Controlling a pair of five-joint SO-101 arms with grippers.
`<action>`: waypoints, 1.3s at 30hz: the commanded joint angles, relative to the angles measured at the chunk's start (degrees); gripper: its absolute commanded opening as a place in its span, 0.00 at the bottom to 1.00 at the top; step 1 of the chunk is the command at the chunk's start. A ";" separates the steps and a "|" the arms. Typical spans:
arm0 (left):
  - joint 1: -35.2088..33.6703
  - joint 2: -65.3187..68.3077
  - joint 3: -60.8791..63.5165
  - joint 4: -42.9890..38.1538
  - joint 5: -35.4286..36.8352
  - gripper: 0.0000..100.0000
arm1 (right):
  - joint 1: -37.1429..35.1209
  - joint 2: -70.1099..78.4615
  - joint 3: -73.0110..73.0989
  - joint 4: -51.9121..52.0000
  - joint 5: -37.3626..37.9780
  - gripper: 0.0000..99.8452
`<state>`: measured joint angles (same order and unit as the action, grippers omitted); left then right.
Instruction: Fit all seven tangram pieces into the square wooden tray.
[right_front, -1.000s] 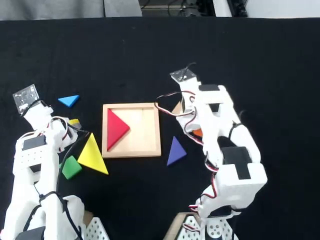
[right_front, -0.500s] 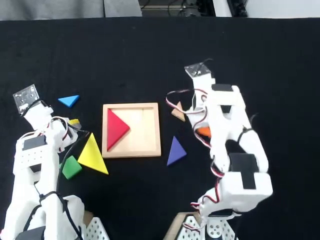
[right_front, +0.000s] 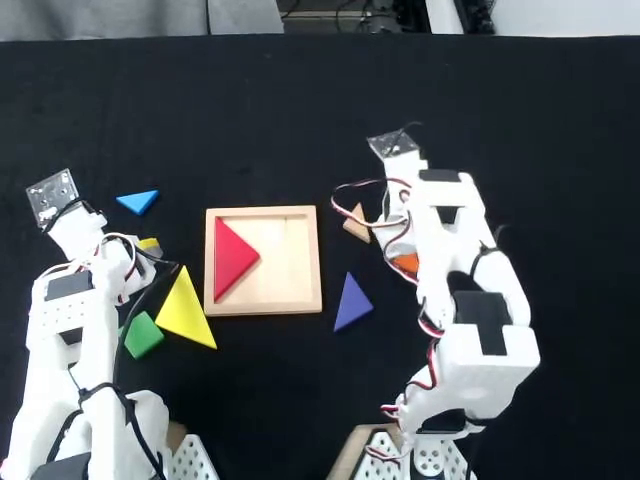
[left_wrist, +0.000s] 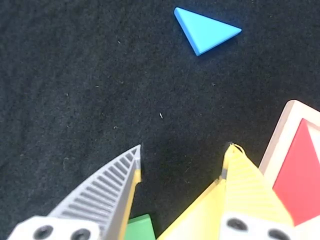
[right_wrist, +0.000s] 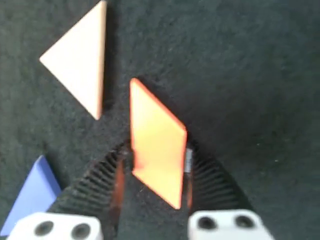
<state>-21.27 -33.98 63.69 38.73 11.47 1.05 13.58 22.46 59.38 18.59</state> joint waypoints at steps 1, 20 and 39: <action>0.40 -1.14 -0.22 -0.62 -0.09 0.26 | -1.23 -1.45 -2.42 2.46 -0.53 0.04; 0.40 -1.14 -0.22 -0.62 -0.09 0.26 | -21.27 -31.08 9.54 5.10 -20.31 0.01; 0.40 -1.14 -0.22 -0.62 -0.09 0.26 | -33.85 -31.08 19.91 -8.26 -47.56 0.02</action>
<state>-21.27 -33.98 63.69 38.73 11.47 -32.88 -14.37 42.68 52.62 -28.09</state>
